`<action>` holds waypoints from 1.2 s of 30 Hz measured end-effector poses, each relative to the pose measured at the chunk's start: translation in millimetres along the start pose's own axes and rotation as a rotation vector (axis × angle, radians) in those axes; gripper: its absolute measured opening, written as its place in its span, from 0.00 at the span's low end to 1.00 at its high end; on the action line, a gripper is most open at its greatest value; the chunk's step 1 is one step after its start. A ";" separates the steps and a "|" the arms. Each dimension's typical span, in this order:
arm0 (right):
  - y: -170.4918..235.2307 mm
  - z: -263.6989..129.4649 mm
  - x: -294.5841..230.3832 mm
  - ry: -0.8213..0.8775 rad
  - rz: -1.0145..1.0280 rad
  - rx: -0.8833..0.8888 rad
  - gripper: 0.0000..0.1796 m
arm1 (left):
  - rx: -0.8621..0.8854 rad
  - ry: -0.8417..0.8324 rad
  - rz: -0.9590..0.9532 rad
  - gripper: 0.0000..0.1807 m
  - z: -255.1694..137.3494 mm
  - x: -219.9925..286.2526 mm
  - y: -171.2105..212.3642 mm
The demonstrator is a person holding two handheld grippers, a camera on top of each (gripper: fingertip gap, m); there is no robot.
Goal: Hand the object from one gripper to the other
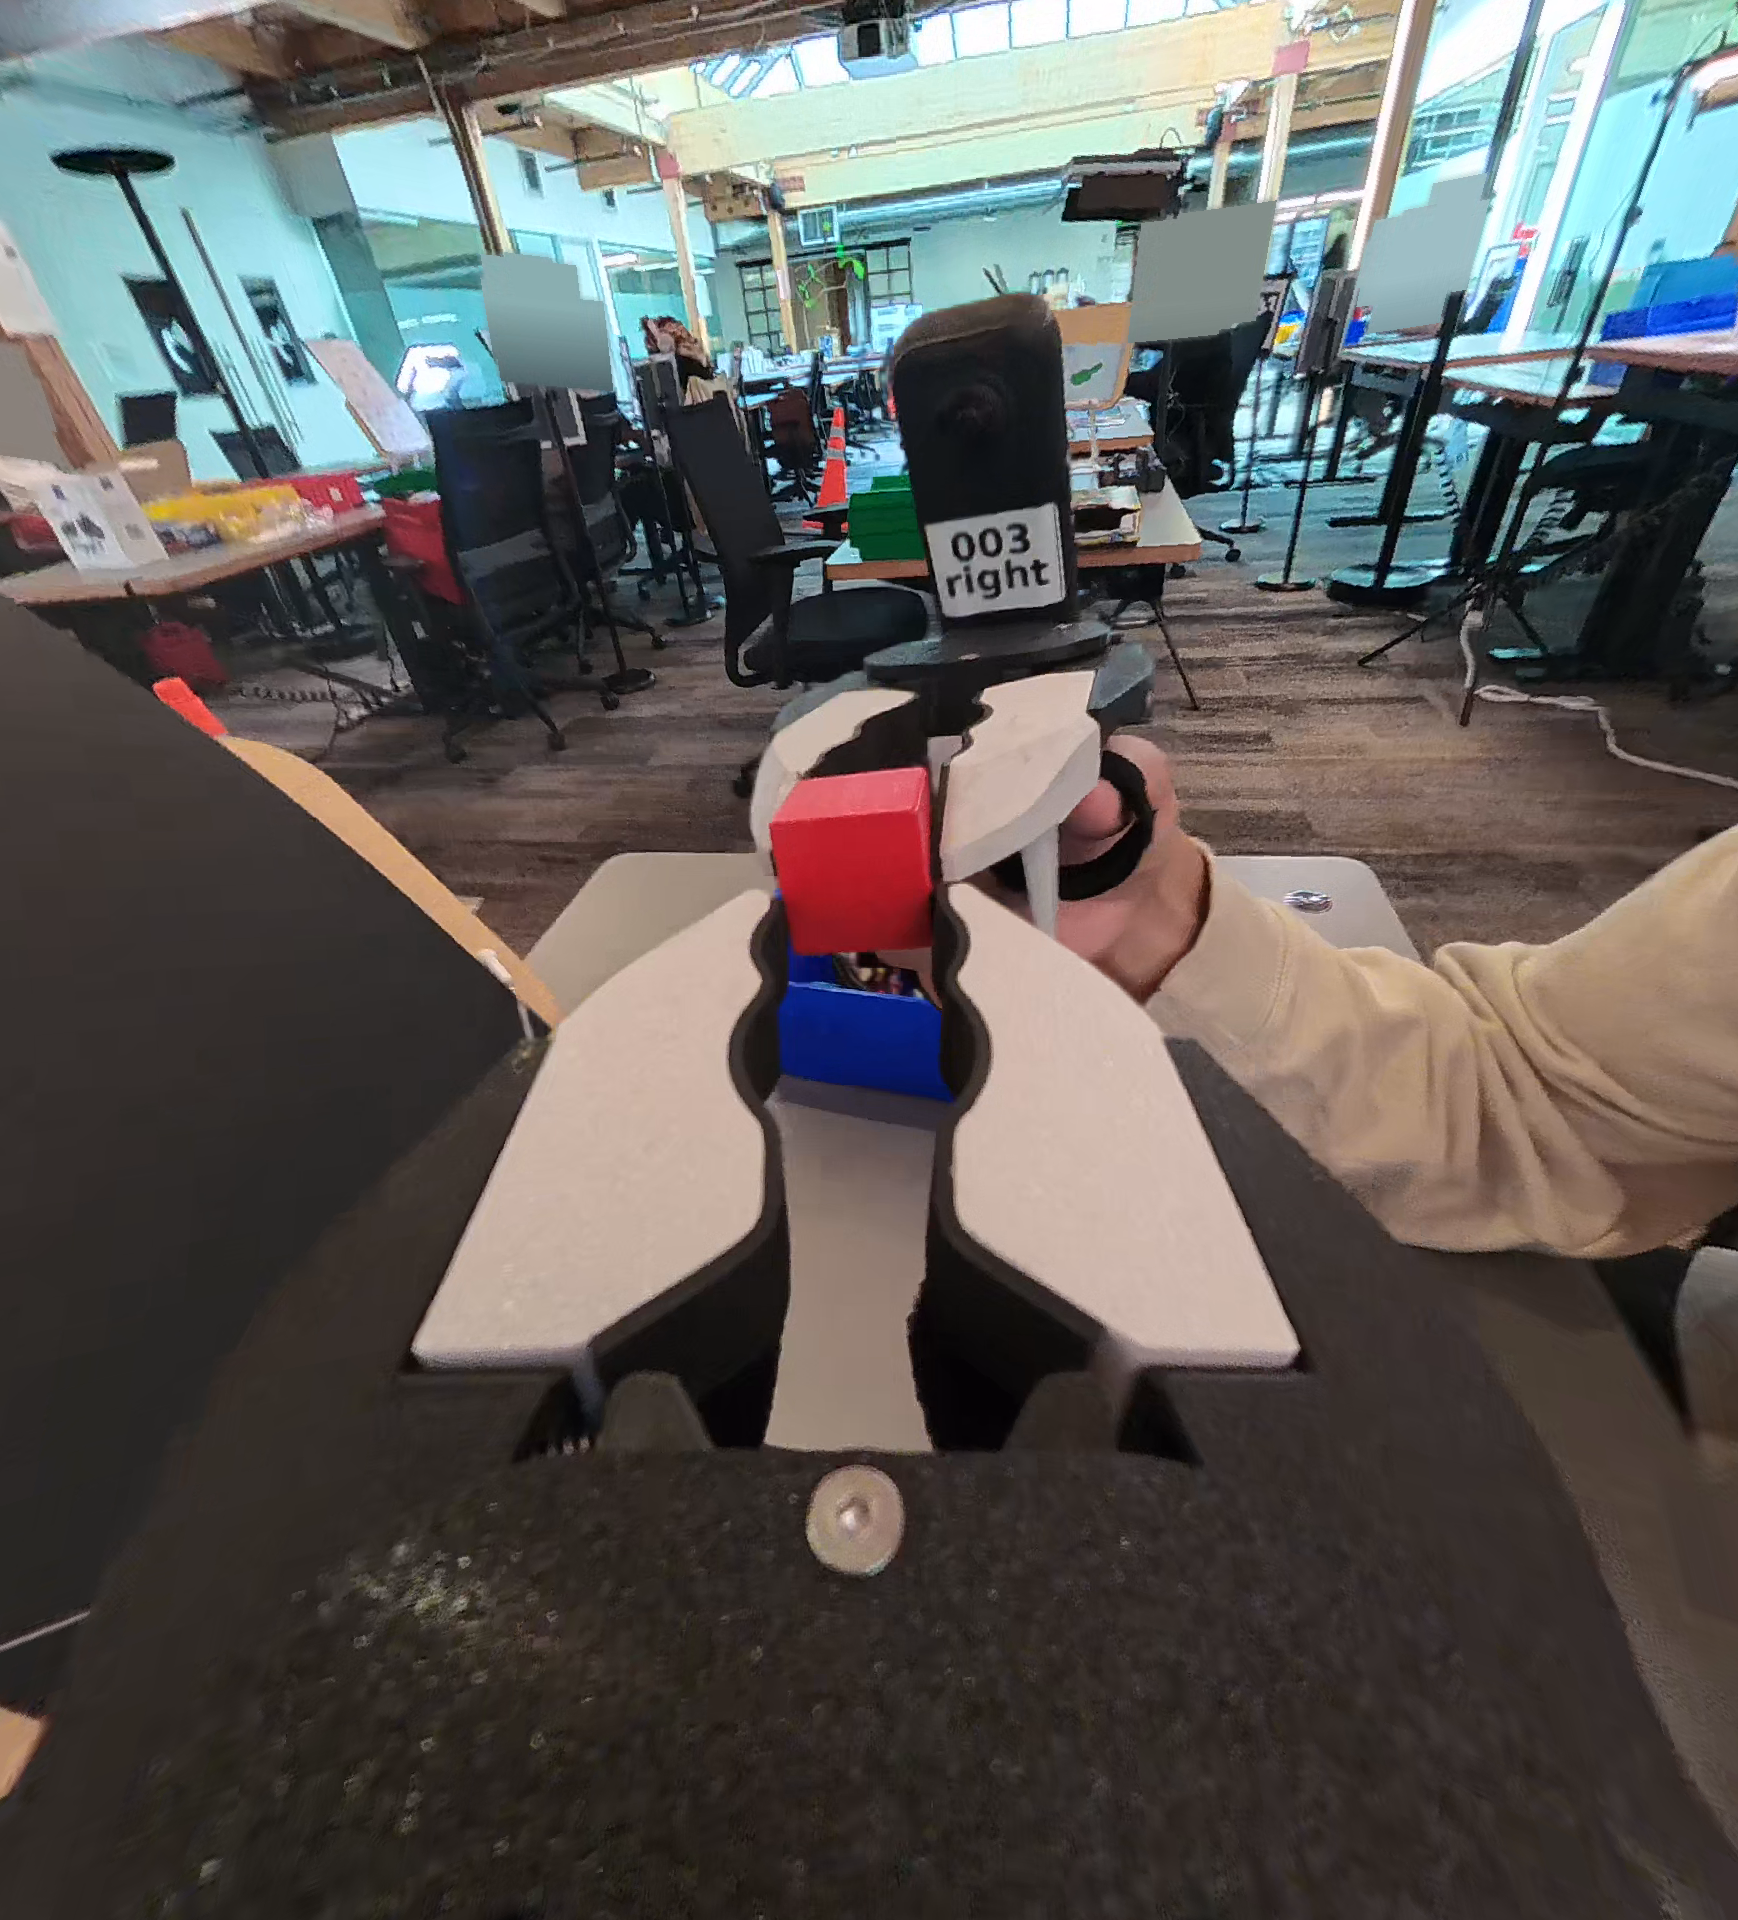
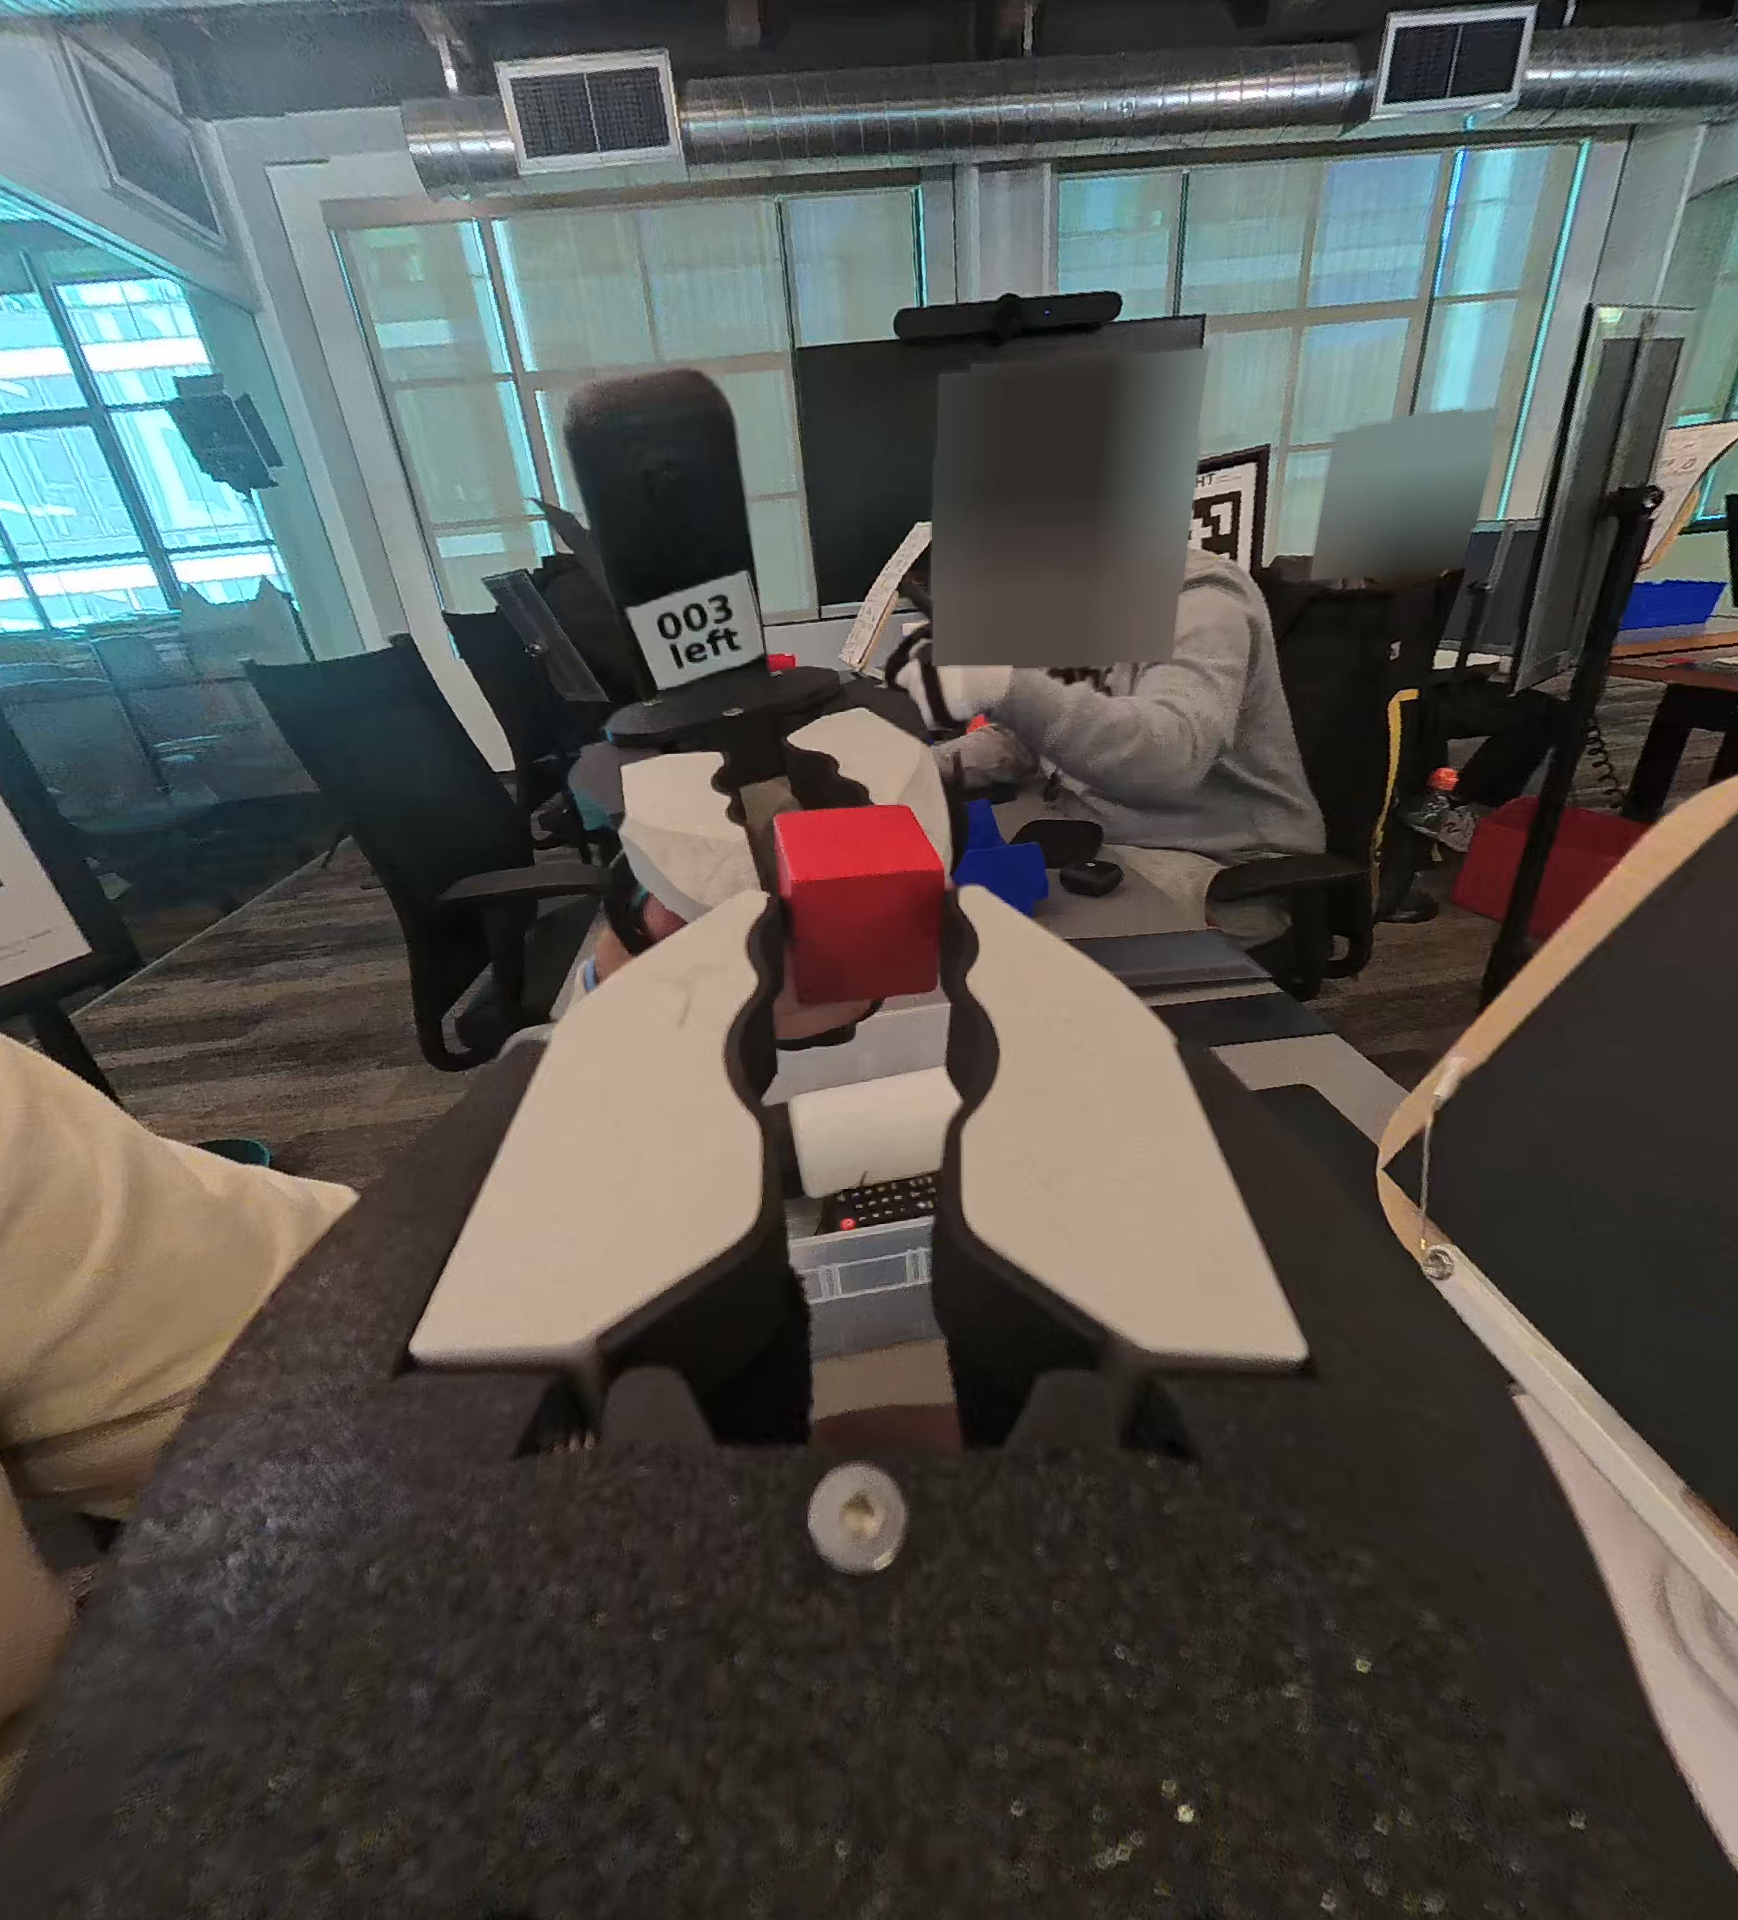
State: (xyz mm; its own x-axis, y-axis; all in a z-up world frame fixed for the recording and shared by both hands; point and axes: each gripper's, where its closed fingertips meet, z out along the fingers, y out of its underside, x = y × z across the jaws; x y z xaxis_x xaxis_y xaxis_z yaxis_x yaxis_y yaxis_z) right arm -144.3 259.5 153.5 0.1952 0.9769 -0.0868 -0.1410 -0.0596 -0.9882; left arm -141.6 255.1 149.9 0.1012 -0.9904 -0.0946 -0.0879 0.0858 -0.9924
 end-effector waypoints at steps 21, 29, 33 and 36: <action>27.2 -2.6 41.9 0.400 0.081 -0.208 0.31 | -0.510 -0.633 1.057 0.14 7.9 -33.8 29.2; 34.0 1.3 47.9 0.415 0.046 -0.252 0.16 | -0.522 -0.670 0.936 0.14 11.3 -37.8 34.4; 33.6 -8.4 58.7 0.489 0.007 -0.274 0.16 | -0.399 -0.663 0.690 0.16 8.9 -45.1 32.0; 33.8 -24.8 77.5 0.616 -0.050 -0.313 0.16 | -0.417 -0.709 0.412 0.17 5.2 -68.4 56.5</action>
State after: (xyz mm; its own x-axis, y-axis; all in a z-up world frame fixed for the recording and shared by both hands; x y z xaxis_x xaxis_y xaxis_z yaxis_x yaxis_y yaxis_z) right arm -109.8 328.1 110.3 0.7230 0.6908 -0.0044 0.1513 -0.1645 -0.9747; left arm -148.4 328.3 99.9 0.5544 -0.5800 -0.5968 -0.5883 0.2341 -0.7740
